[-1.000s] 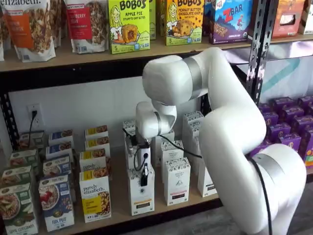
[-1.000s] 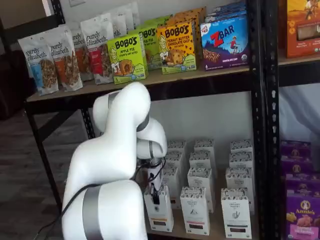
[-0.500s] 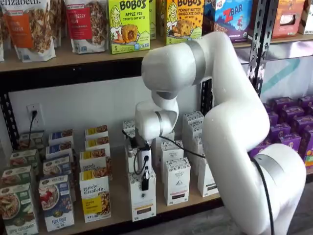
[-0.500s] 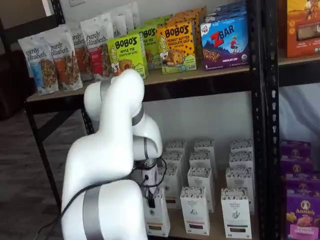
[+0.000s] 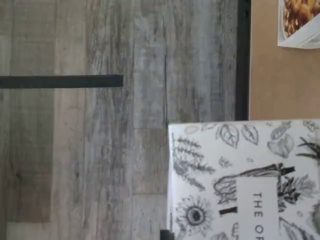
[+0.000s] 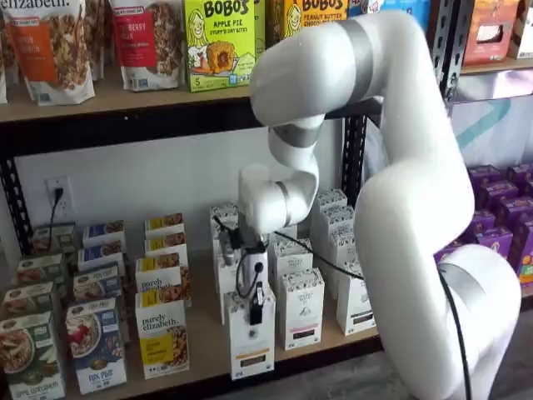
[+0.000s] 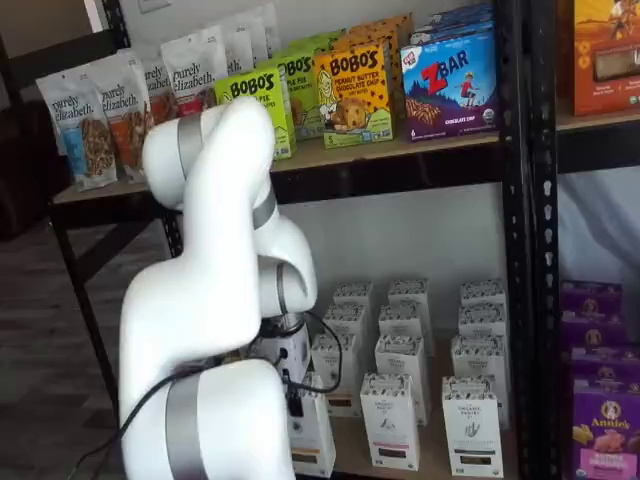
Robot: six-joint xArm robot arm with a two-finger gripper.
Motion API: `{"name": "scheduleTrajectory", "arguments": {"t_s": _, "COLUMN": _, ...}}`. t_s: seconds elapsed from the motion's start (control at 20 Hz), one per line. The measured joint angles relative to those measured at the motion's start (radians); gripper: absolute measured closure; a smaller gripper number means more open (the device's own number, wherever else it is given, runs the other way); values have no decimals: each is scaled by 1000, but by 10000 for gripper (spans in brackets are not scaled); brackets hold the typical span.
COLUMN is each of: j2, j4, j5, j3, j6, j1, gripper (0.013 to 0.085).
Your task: Pick up the white box with a yellow strip in the middle, on the bottom shelf, the fourth box from the left
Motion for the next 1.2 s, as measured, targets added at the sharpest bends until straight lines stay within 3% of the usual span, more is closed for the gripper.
{"name": "scheduleTrajectory", "arguments": {"t_s": 0.2, "j2": -102, "j4": -12, "j5": -16, "j3": 105, "j6": 2, "j1": -9, "gripper": 450}}
{"name": "scheduleTrajectory", "arguments": {"t_s": 0.5, "j2": -228, "j4": -31, "j5": 15, "j3": 193, "j6": 13, "j1": -17, "gripper": 450}}
{"name": "scheduleTrajectory", "arguments": {"t_s": 0.75, "j2": -330, "j4": -56, "j5": 78, "j3": 226, "j6": 39, "j1": -16, "gripper": 450}}
{"name": "scheduleTrajectory", "arguments": {"t_s": 1.0, "j2": -411, "j4": -112, "j5": 172, "j3": 239, "j6": 108, "j1": 4, "gripper": 450}}
{"name": "scheduleTrajectory", "arguments": {"t_s": 1.2, "j2": -463, "j4": -116, "j5": 197, "j3": 262, "j6": 125, "j1": 18, "gripper": 450}}
